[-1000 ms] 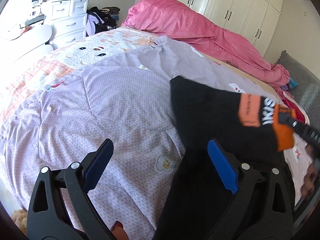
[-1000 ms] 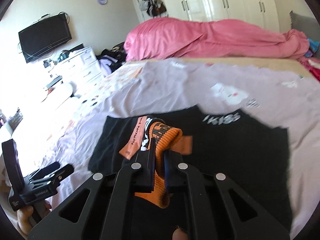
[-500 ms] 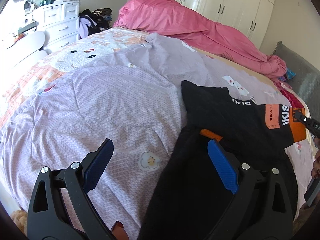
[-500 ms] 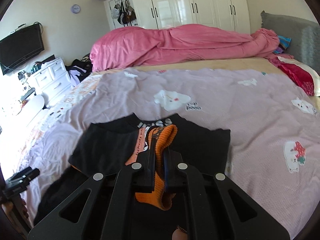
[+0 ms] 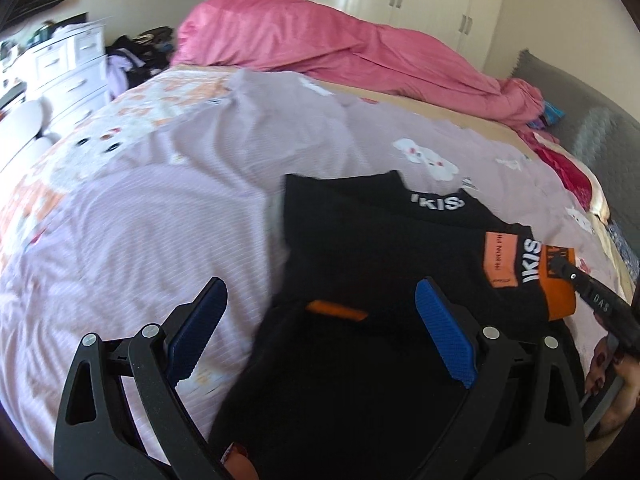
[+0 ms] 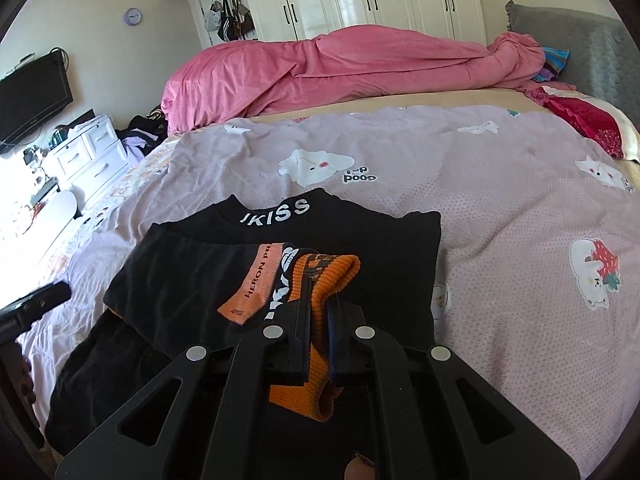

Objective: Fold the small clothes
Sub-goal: 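Hold the cuff with the right tool and straighten it on the shirt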

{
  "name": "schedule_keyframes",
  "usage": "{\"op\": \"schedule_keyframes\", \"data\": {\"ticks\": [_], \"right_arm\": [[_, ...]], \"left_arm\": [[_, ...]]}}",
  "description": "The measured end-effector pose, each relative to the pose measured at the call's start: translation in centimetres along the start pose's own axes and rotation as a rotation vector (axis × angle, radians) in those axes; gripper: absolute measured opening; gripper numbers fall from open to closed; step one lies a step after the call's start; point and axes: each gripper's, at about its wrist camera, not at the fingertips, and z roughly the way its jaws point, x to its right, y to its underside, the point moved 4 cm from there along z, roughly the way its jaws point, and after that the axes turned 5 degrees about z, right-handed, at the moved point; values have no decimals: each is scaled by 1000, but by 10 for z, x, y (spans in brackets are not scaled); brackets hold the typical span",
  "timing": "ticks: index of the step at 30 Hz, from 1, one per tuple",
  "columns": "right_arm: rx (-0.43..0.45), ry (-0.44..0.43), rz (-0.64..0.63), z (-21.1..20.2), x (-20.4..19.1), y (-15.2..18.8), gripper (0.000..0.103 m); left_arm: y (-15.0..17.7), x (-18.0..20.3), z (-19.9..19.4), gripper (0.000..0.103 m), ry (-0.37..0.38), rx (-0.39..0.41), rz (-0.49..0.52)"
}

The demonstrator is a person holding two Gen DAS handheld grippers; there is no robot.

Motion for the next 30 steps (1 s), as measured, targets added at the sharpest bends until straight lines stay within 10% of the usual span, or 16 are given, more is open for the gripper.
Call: {"op": "schedule_keyframes", "data": {"ticks": [15, 30], "right_arm": [[-25, 60, -16, 9, 6, 6, 5], [-106, 162, 9, 24, 17, 23, 14]], "left_arm": [[1, 35, 103, 88, -18, -197, 108], [9, 33, 102, 88, -10, -180, 155]]}}
